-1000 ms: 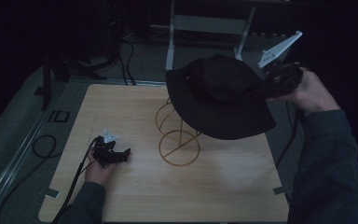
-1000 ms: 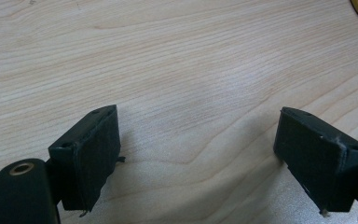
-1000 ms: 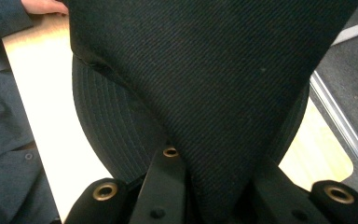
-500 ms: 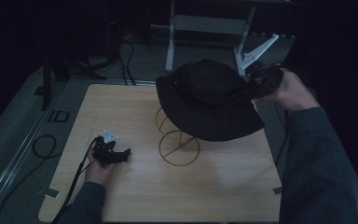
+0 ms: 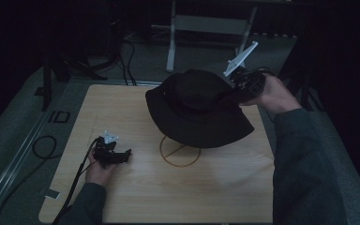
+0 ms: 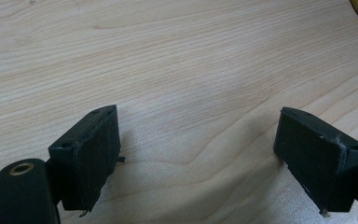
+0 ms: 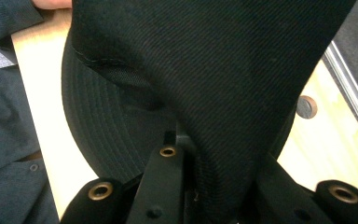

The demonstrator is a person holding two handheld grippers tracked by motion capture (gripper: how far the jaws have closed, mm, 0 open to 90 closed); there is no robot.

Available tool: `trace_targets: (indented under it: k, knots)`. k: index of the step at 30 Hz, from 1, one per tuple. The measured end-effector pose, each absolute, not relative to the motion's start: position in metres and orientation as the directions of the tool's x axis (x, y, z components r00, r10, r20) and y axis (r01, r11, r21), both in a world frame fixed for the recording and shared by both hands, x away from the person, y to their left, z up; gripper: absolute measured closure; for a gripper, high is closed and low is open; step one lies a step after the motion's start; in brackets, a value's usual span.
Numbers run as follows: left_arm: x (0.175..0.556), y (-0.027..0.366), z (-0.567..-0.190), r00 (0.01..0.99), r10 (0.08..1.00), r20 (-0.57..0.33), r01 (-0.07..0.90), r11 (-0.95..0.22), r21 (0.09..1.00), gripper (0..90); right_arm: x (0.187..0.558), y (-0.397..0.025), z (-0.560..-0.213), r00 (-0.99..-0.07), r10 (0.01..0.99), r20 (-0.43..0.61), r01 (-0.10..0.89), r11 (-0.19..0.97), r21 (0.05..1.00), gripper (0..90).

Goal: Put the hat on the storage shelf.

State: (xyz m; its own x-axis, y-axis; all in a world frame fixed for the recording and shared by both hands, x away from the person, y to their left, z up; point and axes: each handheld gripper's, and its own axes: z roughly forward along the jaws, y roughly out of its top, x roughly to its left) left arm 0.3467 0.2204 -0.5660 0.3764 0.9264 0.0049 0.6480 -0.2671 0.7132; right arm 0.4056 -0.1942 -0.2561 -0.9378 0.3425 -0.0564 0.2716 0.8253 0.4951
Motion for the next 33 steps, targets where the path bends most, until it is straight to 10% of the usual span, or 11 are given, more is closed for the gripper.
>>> trace_targets:
  k: [33]
  knots:
    - [0.347,0.221,-0.566,0.378,0.926,0.007,0.648,-0.270,0.712,14.8,0.412,-0.177,-0.277,-0.936,0.350,-0.025,0.297,0.827,0.477,56.7]
